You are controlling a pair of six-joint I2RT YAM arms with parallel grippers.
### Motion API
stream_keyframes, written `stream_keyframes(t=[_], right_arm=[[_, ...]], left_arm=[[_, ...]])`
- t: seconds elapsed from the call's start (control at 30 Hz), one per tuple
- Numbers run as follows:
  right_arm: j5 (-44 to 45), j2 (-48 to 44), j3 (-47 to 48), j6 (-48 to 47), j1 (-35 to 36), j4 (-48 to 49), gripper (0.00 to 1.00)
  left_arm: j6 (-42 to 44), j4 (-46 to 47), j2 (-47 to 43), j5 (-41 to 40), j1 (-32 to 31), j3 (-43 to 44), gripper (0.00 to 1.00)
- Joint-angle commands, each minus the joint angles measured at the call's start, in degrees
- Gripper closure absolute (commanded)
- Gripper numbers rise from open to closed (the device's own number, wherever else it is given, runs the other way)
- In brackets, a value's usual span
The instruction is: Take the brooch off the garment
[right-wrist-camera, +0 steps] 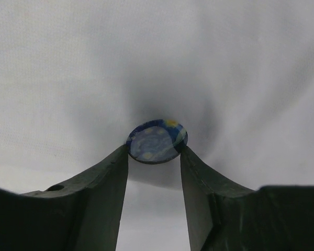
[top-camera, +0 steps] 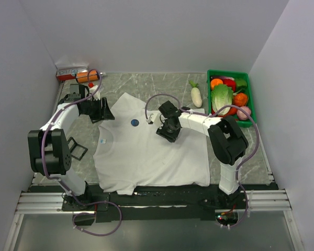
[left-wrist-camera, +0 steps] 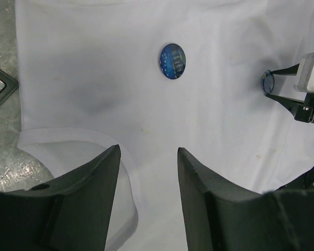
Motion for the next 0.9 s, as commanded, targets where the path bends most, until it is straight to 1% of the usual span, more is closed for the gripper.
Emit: stream_keyframes(t=[0.0,0.03,0.13,0.2,0.23,0.27,0.3,0.37,0.4,0.43,0.5,0.57,0.6,0.63,0.7,0.73,0.87], right_arm=[[1.89,-2.35,-1.04,-0.47,0.13,1.32,0.68],[1.81,-2.70,-0.96,-0.47,0.05,1.06,0.71],[1.63,-4.62,0.00,-0.56,0.04,-0.52,0.73],[-0.73,-6.38,0.89,-0.21,-0.56,-1.58,0.74],[-2.66,-8.22,2.02,0.40,-1.09,-3.06,0.75],[-4.77,-8.93,2.82,0.93,-1.79,-3.95,0.75],[-10.88,-9.46,3.95,1.55,-3.80,-5.35,0.75],[-16.54,-9.21,7.73,4.36,-6.18,-8.94,0.76],[-22.66,-8.60,8.96,5.15,-8.72,-10.18,0.77],[-24.28,-6.76,11.24,6.37,-9.70,-11.15,0.78],[-24.65,-5.08,12.58,7.26,-10.85,-12.57,0.78],[-21.94,-4.28,11.88,7.70,-11.29,-11.43,0.74],[-21.40,-4.72,11.01,7.79,-11.29,-9.16,0.72],[-20.53,-5.68,8.82,8.58,-11.21,-7.84,0.65],[-18.16,-6.39,6.88,10.33,-10.42,-4.50,0.58],[-16.93,-6.39,5.74,11.56,-9.89,-4.05,0.53],[-11.66,-6.30,2.74,13.42,-6.56,-1.33,0.45]], left_arm=[[0.47,0.17,0.67,1.87,-0.72,2.03,0.46],[0.55,0.26,0.67,1.96,-0.90,2.03,0.46],[0.55,0.26,0.75,2.66,-1.25,2.20,0.46],[0.55,0.43,0.05,4.41,-1.34,2.21,0.46],[2.82,0.78,-0.56,5.64,-1.51,1.60,0.46],[3.36,1.92,-2.30,6.78,-1.77,0.98,0.46],[4.58,2.89,-3.37,9.14,-1.86,0.36,0.45],[6.26,4.90,-6.61,11.00,-2.48,-1.66,0.44],[8.01,5.35,-7.50,11.36,-2.48,-2.10,0.44],[8.81,5.53,-8.20,11.10,-5.00,-2.71,0.44],[11.00,5.01,-9.35,10.23,-6.51,-2.46,0.44],[12.41,4.30,-9.79,8.73,-9.06,-1.93,0.44],[13.03,4.22,-9.88,7.86,-9.85,-1.93,0.44],[12.95,4.39,-10.14,6.81,-10.91,-2.10,0.44],[11.55,5.18,-10.67,6.18,-11.53,-2.45,0.44],[10.93,5.88,-10.85,5.74,-11.45,-2.80,0.44],[9.17,6.50,-11.99,3.90,-11.44,-3.68,0.45]])
